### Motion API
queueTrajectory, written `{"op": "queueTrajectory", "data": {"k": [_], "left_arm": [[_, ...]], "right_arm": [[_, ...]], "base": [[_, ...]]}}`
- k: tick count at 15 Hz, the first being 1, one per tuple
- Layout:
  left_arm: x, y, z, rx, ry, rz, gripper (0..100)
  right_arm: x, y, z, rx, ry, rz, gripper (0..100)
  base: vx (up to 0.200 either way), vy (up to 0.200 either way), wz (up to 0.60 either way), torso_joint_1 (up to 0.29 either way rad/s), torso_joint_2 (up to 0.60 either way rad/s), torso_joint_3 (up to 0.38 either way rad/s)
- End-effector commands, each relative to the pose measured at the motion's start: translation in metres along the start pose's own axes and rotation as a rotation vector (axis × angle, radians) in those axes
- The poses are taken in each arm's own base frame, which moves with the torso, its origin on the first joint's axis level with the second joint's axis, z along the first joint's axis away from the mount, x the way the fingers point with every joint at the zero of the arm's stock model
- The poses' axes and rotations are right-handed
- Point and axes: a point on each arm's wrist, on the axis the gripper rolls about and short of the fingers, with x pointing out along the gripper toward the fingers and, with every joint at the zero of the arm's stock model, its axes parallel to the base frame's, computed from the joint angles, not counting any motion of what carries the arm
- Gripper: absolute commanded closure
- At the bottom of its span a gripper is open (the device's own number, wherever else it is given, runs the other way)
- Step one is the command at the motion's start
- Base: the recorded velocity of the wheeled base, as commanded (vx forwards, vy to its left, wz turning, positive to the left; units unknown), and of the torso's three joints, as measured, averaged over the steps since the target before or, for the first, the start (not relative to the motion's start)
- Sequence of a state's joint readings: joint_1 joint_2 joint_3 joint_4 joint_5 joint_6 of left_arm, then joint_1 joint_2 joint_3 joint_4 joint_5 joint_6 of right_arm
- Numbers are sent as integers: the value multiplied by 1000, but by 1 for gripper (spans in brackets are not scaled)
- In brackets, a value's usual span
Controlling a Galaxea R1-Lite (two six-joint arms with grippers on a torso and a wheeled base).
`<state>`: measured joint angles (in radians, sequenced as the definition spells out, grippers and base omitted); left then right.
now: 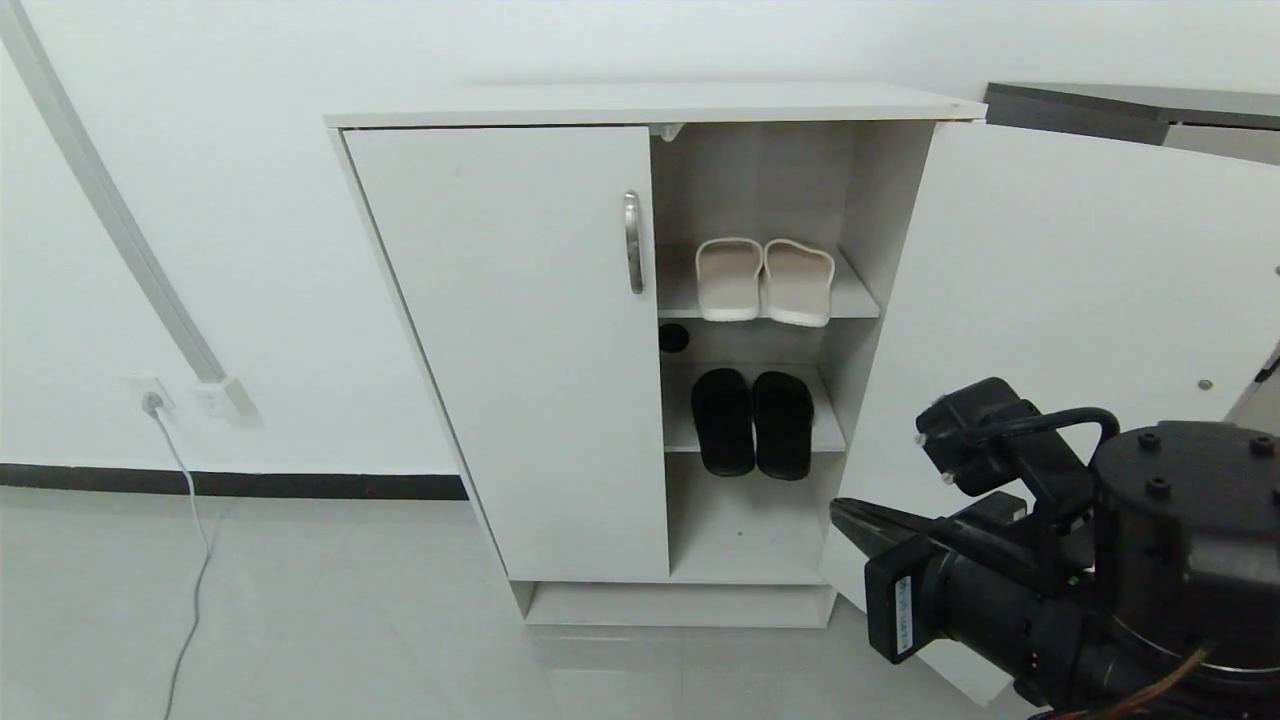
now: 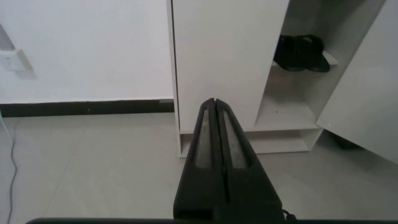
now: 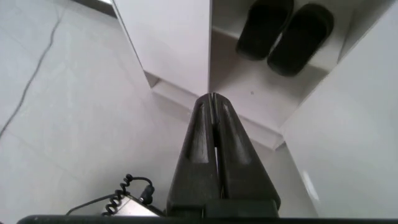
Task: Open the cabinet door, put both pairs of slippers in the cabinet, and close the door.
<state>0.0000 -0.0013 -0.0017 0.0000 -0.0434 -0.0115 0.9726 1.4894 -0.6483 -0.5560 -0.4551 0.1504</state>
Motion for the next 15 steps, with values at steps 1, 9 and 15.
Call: {"op": "queueTrajectory", "data": {"k": [1, 9, 15], "left_arm": [[0, 0, 0, -1, 1, 0, 100], [0, 0, 0, -1, 1, -1, 100], [0, 0, 0, -1, 1, -1, 100]], "right_arm": [[1, 0, -2, -4, 9, 0, 100], [3, 0, -9, -29, 32, -2, 100], [9, 1, -14, -36, 51, -11, 100]], "base": [[0, 0, 0, 0, 0, 0], [0, 0, 0, 0, 0, 0], [0, 0, 0, 0, 0, 0]]}}
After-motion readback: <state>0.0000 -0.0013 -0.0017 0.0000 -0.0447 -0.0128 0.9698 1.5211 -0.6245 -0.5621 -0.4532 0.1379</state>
